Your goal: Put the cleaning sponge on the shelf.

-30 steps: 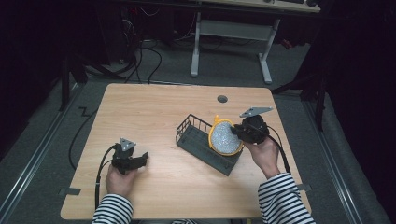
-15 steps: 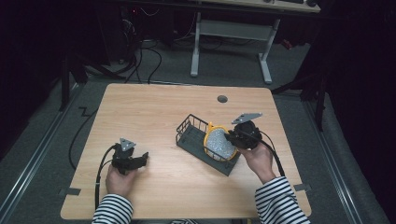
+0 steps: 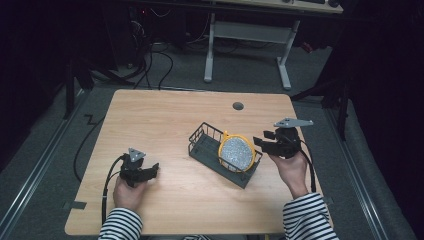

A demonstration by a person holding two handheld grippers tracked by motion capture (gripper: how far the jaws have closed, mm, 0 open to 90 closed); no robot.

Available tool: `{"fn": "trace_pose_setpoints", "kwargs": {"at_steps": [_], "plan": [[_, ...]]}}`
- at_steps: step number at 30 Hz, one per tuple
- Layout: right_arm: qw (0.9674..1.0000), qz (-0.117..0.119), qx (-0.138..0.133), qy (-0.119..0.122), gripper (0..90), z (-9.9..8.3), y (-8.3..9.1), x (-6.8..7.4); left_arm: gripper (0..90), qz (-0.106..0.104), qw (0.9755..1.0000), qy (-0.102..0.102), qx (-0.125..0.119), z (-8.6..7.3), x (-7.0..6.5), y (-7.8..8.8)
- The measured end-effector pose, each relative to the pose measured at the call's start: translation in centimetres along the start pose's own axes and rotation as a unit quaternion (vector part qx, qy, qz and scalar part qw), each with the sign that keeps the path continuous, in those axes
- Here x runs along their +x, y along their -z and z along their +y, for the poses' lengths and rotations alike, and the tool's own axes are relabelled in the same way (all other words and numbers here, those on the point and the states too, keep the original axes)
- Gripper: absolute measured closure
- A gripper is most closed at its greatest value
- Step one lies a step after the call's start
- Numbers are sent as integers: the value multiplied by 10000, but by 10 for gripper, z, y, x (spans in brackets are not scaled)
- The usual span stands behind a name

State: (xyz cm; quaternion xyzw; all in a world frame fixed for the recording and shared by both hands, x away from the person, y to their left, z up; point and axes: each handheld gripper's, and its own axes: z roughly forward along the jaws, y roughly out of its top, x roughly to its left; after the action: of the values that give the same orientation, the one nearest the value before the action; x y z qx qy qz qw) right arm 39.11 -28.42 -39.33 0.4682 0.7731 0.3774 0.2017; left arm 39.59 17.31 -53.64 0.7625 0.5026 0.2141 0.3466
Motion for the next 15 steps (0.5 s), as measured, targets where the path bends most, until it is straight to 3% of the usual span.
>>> {"fn": "trace_pose_setpoints", "kwargs": {"at_steps": [3, 15], "plan": [[10000, -78, 1, -51, 492, -4, 3, -6, 285, 3, 10000, -2, 1, 0, 0, 0], [9976, -194, -217, -623, 518, -39, 22, -39, 291, 10, 10000, -5, 1, 0, 0, 0]]}}
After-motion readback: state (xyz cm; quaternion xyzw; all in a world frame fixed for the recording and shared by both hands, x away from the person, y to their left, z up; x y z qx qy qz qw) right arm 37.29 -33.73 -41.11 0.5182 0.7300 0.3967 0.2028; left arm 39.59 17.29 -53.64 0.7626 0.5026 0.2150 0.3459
